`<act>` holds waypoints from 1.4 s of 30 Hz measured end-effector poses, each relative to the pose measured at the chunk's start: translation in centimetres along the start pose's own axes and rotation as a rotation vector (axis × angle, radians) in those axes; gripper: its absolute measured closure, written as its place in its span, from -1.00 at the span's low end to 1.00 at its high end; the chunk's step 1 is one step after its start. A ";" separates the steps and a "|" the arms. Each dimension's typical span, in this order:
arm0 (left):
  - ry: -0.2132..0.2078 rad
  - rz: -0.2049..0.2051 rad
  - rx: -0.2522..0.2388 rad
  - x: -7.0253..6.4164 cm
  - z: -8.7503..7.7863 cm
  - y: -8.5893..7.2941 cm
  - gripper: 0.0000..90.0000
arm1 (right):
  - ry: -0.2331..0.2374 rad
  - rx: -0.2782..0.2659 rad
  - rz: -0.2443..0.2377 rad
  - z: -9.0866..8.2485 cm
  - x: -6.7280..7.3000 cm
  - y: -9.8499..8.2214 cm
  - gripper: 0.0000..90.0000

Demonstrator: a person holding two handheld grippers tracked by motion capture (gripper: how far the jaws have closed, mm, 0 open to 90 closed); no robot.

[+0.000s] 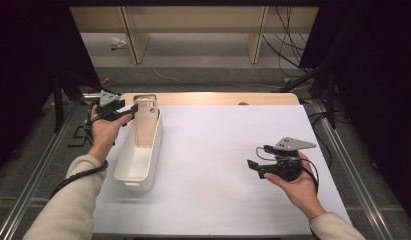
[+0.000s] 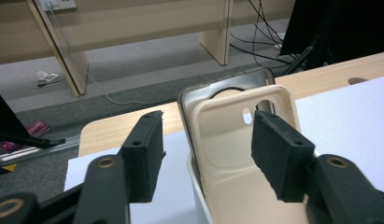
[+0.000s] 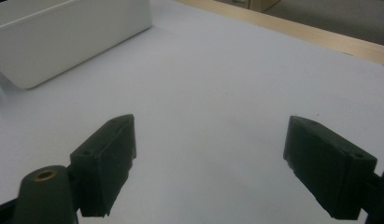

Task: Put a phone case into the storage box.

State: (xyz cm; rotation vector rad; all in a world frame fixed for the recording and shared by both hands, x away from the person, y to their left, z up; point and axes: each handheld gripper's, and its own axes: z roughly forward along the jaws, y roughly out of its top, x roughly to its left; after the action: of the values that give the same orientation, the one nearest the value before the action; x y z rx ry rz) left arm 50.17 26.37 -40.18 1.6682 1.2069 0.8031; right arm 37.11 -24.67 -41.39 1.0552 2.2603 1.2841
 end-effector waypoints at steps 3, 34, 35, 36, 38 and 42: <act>-0.008 0.002 0.001 -0.1 -0.3 0.0 -0.09 | 0.000 0.000 0.000 0.0 0.0 0.0 -0.61; -0.154 0.070 0.024 -3.2 -4.2 0.6 -0.84 | 0.000 -0.006 0.001 -0.1 0.0 0.0 -0.62; -0.158 0.068 0.025 -3.3 -4.4 0.5 -0.86 | 0.000 -0.007 0.001 -0.1 0.0 0.0 -0.63; -0.160 0.067 0.026 -3.3 -4.5 0.4 -0.87 | 0.000 -0.008 0.000 -0.1 0.0 0.0 -0.63; -0.173 0.066 0.026 -3.6 -4.8 0.2 -0.92 | 0.000 -0.010 0.001 -0.1 0.0 0.1 -0.63; -0.194 0.074 0.025 -4.1 -5.3 -0.2 -0.97 | 0.000 -0.014 0.001 -0.1 0.0 0.1 -0.63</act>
State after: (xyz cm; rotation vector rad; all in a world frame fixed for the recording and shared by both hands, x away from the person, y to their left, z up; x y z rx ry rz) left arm 44.15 24.04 -38.30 1.7757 1.0303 0.6556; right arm 37.08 -24.77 -41.27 1.0519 2.2478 1.2985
